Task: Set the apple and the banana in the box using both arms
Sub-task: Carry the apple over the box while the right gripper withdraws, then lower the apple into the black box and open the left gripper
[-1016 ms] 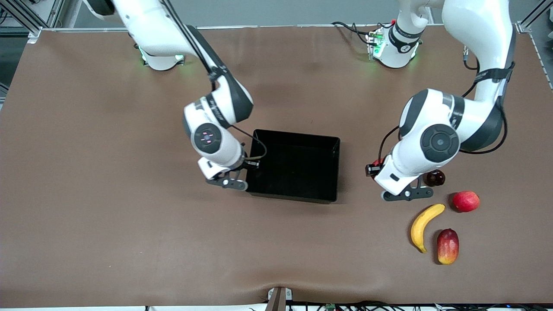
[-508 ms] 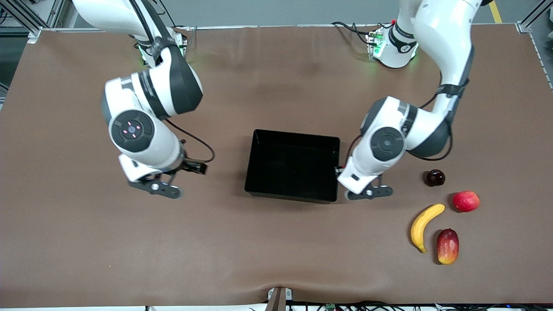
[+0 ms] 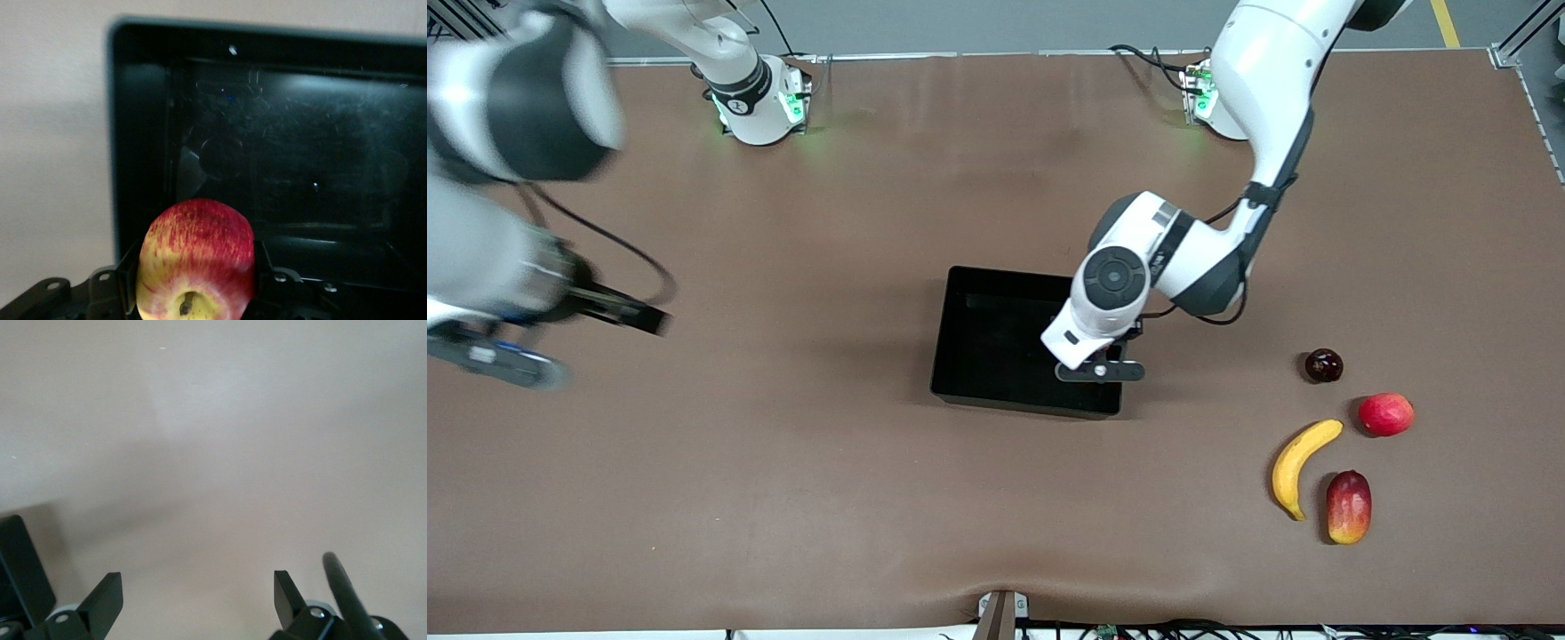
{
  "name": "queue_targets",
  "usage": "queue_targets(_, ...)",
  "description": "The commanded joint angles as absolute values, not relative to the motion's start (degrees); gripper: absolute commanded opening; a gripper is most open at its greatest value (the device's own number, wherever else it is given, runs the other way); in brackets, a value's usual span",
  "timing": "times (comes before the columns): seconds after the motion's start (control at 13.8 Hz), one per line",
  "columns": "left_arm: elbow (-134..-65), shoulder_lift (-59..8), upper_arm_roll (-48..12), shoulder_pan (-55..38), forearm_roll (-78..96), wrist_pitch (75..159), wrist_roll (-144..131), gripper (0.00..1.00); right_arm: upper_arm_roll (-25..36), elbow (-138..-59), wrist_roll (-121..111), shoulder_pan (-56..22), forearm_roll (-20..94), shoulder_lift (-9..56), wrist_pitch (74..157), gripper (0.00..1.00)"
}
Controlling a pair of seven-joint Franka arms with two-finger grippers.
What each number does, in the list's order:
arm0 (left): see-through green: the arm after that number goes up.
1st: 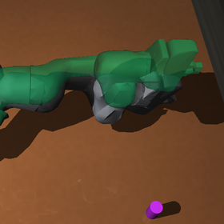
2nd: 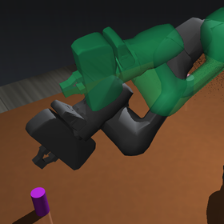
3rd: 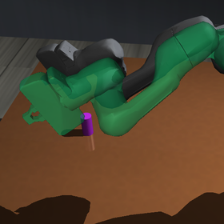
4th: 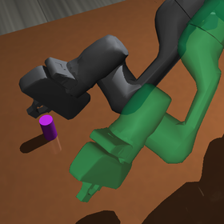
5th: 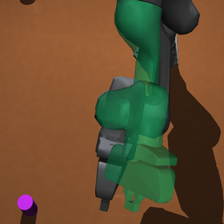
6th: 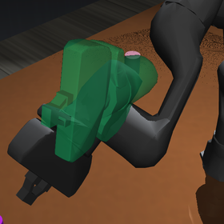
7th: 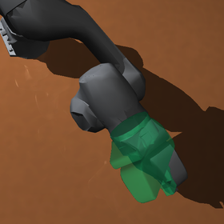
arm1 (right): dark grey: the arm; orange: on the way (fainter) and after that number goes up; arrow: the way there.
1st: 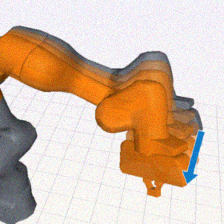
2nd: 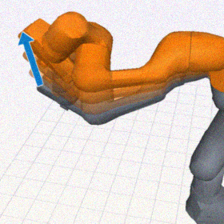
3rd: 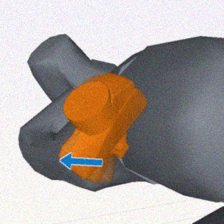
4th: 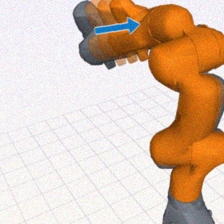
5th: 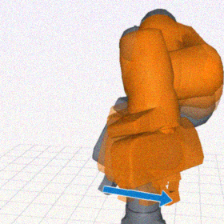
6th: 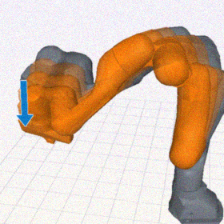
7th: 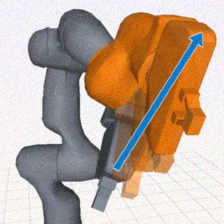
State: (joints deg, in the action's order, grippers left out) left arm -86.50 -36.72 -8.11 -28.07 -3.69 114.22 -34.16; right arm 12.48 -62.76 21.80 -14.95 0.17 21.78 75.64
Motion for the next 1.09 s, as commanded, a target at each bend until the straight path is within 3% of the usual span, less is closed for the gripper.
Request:
queue_targets(0.0, -86.0, -38.7, -7.7, -29.4, -4.1, 114.8, -34.5, 0.0, 11.4, -77.3, 13.8, -8.4, 1.6, 10.8, 82.1, 1.0)
queue_targets(0.22, -86.2, -41.3, -7.8, -30.0, -3.8, 117.6, -34.5, 0.0, 11.5, -86.6, 3.7, -4.1, 1.5, 2.5, 86.7, 1.0)
queue_targets(0.51, -86.1, -43.7, -7.8, -30.7, -3.5, 117.8, -34.7, 0.0, 11.4, -85.1, 3.2, -4.0, 1.4, 0.4, 81.8, 1.0)
queue_targets(0.58, -86.1, -43.9, -7.8, -30.9, -2.9, 117.8, -34.6, 0.1, 11.4, -84.6, 3.0, -4.0, 1.4, 0.5, 81.6, 1.0)
queue_targets(0.73, -86.1, -44.0, -7.8, -31.0, -2.8, 117.9, -34.6, 0.58, 11.3, -84.5, 3.1, -4.3, 0.4, 1.0, 82.4, 1.0)
queue_targets(0.8, -86.1, -43.8, -7.8, -30.9, -2.8, 118.1, -34.6, 1.0, 11.4, -83.9, 3.0, -3.8, 1.0, 1.1, 82.5, 1.0)
queue_targets(1.02, -86.0, -40.8, -7.7, -30.7, -2.7, 118.0, -34.5, 1.0, 11.3, -83.5, 3.1, -4.4, 1.7, 1.0, 82.6, 1.0)
